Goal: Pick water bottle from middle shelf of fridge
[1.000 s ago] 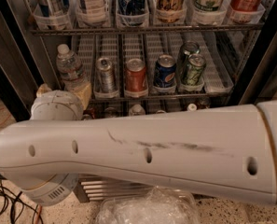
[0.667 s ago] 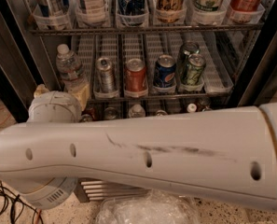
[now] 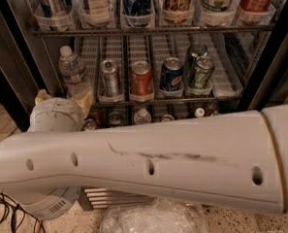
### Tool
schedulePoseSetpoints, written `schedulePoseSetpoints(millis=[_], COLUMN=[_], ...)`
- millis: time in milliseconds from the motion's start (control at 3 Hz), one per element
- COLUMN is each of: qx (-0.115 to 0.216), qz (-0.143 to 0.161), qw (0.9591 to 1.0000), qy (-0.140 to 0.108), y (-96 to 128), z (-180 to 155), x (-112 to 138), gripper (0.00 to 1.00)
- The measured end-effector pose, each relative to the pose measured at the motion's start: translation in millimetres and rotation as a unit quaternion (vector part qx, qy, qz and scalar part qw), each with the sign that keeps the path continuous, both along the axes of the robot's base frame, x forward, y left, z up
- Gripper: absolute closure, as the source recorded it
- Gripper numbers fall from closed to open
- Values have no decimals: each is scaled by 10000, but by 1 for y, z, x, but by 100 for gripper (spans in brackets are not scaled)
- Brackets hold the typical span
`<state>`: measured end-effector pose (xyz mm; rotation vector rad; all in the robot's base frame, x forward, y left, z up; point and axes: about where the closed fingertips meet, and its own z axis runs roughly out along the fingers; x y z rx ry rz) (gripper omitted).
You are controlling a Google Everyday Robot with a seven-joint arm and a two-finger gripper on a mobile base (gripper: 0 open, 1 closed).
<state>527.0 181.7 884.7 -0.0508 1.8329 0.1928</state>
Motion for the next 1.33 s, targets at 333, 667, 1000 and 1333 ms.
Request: schedulePoseSetpoints(millis=[333, 667, 1000, 1333], qx=[62, 82, 57, 59], qz=[-32, -69, -133, -211], qw=[10000, 9999, 9998, 9996], qy=[42, 82, 136, 165], y=[2, 2, -1, -4], z=[-10, -18, -30, -40], x=[5, 11, 21, 33], gripper=[26, 27, 27, 27])
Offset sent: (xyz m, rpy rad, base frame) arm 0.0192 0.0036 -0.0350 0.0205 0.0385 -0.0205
